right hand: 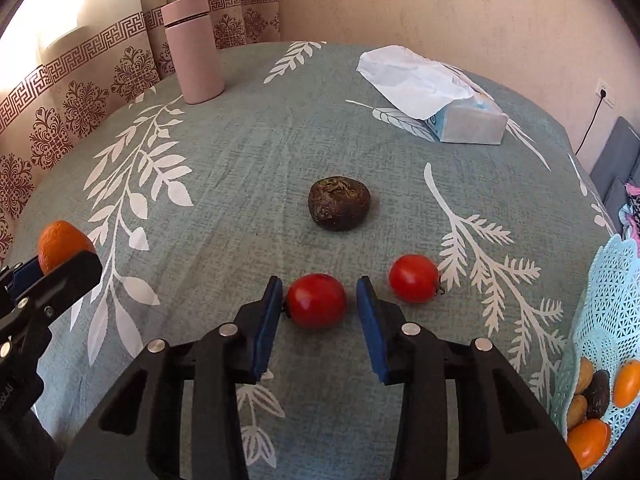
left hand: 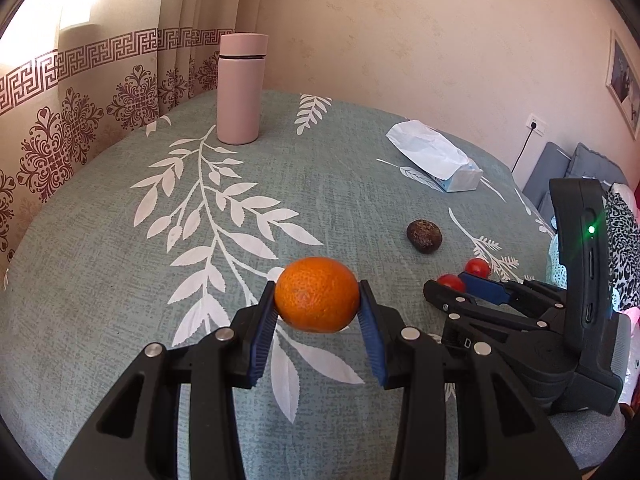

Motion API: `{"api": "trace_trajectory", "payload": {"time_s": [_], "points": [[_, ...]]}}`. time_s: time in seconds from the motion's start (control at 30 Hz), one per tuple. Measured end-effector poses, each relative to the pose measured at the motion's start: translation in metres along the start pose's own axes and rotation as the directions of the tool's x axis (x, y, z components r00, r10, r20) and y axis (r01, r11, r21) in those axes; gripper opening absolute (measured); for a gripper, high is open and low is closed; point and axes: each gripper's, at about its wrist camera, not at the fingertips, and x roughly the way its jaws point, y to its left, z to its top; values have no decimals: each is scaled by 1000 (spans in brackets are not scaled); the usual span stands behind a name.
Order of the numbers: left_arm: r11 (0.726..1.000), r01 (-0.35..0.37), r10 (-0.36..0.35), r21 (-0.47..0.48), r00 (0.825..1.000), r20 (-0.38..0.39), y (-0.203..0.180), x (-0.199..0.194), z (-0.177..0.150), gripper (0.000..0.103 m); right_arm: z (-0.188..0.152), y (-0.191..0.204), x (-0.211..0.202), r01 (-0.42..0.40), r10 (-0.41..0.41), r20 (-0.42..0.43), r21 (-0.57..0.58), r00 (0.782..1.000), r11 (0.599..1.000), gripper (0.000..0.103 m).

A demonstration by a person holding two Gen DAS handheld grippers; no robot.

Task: Organize fruits
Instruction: 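Grasp a red tomato with the right tool while the left tool holds the orange, then lower the tomato into the blue basket and open the right tool while the left tool holds the orange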

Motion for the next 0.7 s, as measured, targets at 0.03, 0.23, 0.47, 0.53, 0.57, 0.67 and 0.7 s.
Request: {"api": "trace_trajectory", "payload": {"time_s": [0.03, 0.23, 0.47, 0.53, 0.57, 0.67, 0.7], "points": [[1000, 1, -1, 2, 1000, 0, 0, 0, 0, 40, 0, -1, 2, -5, 5, -5, 5, 1000, 1000, 33], [1000, 5, -5, -2, 1000, -5, 1, 1, 0, 40, -4, 1, -6, -1, 1, 11, 1, 1000, 1000, 31], [1000, 15, -15, 10, 1000, -7, -2, 2, -1, 40, -6, -6, -32, -16, 14, 61, 32, 998, 999, 31], [1000, 26, -26, 12, 1000, -11, -3, 2, -2, 40, -6, -10, -41, -15, 12, 76, 44, 997, 999, 31], [999, 38, -38, 9, 999, -18, -3, 3, -2, 40, -6, -13, -46, -12, 8, 84, 51, 996, 999, 31], [998, 64, -64, 1, 997, -39, -3, 6, -3, 40, -7, -23, -60, -3, -5, 108, 78, 994, 997, 31], [998, 69, -69, 3, 997, -41, -4, 6, -3, 40, -8, -27, -65, 2, -12, 116, 88, 993, 996, 31]]}}
